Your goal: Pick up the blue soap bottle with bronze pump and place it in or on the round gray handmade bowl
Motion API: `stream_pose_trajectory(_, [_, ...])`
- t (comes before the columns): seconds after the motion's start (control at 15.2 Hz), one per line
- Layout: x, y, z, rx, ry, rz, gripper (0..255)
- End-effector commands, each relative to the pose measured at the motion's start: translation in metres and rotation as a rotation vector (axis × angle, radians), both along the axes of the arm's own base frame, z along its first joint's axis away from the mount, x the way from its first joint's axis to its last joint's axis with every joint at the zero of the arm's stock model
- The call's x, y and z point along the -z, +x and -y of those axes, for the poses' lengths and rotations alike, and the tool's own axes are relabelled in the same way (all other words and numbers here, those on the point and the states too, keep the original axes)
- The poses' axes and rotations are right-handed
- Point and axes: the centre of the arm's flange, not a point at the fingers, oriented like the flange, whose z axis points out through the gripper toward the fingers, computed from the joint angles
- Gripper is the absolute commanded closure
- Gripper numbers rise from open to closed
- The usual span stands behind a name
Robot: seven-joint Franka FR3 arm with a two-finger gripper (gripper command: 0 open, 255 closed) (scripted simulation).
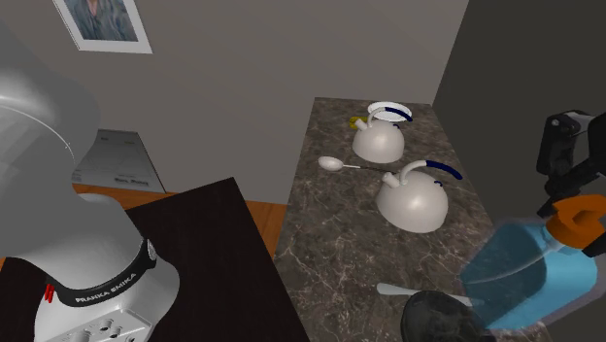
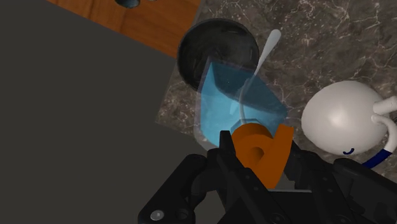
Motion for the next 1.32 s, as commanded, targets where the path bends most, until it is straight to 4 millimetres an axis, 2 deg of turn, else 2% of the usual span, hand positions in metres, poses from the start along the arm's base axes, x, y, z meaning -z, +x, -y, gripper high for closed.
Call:
stream_pose_trajectory(0.0, [0.011, 0.001, 0.001, 0.0, -0.001, 0.001, 255])
stream_pose_trajectory(1.25, [0.112, 0.001, 0.001, 0.0, -0.001, 0.001, 255])
